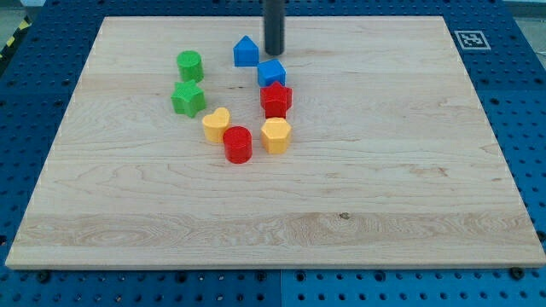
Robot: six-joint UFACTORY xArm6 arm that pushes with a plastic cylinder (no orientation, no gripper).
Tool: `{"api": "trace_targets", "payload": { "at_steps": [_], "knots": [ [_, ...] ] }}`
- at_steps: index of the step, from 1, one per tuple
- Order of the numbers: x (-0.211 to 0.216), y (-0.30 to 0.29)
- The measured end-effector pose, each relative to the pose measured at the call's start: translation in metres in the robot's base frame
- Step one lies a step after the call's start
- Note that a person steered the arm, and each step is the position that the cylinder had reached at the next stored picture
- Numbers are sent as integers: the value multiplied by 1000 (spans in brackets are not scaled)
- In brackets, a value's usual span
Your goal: Point at blue triangle
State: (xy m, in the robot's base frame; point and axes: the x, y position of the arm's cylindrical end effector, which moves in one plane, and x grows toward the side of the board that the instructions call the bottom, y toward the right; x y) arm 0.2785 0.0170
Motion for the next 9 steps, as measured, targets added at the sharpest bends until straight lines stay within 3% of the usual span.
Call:
{"api": "trace_targets", "payload": {
  "at_steps": [1,4,5,7,9],
  "knots": [
    [9,22],
    [0,16],
    [-32,-2],
    [-32,-124],
    [-18,-134]
  ]
}}
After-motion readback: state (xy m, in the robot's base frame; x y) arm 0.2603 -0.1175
